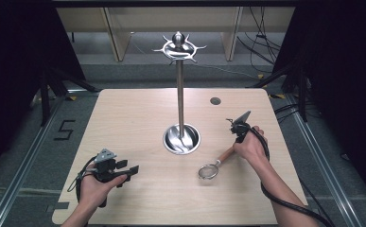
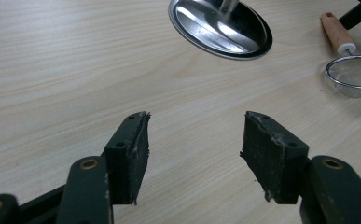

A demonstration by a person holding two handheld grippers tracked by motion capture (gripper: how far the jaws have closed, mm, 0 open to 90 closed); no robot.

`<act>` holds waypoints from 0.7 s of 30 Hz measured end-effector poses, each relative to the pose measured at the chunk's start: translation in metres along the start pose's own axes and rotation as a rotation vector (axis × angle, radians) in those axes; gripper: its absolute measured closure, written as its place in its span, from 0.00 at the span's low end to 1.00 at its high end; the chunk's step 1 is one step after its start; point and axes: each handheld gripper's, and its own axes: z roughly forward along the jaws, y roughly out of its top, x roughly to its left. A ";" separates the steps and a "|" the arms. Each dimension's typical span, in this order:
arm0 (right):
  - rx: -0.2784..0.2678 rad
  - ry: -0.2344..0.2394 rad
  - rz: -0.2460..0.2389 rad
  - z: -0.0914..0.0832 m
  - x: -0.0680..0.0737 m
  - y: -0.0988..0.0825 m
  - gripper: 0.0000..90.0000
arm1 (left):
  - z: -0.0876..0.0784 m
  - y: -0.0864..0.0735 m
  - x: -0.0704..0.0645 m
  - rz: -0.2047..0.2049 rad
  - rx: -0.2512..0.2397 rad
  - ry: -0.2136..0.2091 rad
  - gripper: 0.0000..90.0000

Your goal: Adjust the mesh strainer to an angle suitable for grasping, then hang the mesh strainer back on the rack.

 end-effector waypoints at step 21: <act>-0.094 0.070 0.082 -0.024 0.001 -0.029 0.69 | 0.002 0.003 -0.003 -0.014 -0.028 -0.031 0.45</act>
